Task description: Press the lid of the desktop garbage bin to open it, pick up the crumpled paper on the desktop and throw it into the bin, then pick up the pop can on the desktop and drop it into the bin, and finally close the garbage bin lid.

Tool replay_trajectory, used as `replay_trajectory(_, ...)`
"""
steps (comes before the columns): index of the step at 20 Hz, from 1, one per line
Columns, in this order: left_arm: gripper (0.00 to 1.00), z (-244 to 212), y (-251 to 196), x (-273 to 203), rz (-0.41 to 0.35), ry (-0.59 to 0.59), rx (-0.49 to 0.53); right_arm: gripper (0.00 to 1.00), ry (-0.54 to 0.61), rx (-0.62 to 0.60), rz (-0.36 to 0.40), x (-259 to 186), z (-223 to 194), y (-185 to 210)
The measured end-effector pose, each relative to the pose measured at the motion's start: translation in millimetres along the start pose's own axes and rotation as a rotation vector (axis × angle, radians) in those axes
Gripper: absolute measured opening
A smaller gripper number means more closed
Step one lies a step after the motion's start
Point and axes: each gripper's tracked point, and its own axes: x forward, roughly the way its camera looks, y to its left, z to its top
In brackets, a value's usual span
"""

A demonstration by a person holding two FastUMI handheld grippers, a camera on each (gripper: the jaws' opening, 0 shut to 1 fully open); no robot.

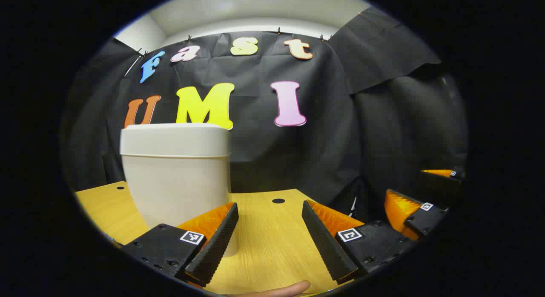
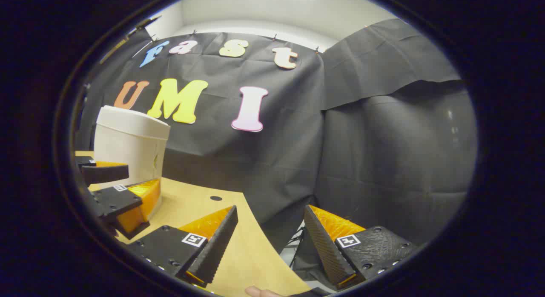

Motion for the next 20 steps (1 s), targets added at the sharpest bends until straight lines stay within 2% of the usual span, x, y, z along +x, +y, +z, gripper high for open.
replay_trajectory(2, 0.97, 11.4, 26.6, -26.0, 0.002, 0.012, 0.040, 0.95, 0.007, 0.026, 0.011, -21.8, 12.3, 18.2)
replay_trajectory(4, 0.98, 28.9, 63.4, -49.8, 0.047, -0.009, 0.103, 0.92, 0.019, 0.081, 0.026, -40.1, 24.4, 37.7)
replay_trajectory(5, 0.98, 35.6, 83.0, -60.6, 0.077, -0.020, 0.129, 0.98, 0.036, 0.110, 0.038, -48.8, 26.5, 48.9)
replay_trajectory(7, 0.98, 40.4, 119.8, -73.7, 0.120, -0.020, 0.151, 0.95, 0.071, 0.145, 0.060, -58.4, 28.1, 67.8)
replay_trajectory(12, 0.97, 45.1, 201.3, -106.9, 0.206, 0.001, 0.130, 0.98, 0.039, 0.112, 0.135, -80.5, 49.8, 112.1)
replay_trajectory(15, 0.98, 34.1, 243.0, -122.1, 0.263, 0.040, 0.140, 0.95, 0.019, 0.123, 0.202, -96.0, 58.4, 138.3)
replay_trajectory(19, 0.98, 24.4, 269.4, -130.3, 0.277, 0.074, 0.102, 0.98, 0.044, 0.127, 0.247, -105.1, 54.4, 160.3)
replay_trajectory(20, 0.98, 22.3, 272.6, -133.2, 0.281, 0.078, 0.099, 0.95, 0.054, 0.123, 0.260, -106.6, 52.8, 165.7)
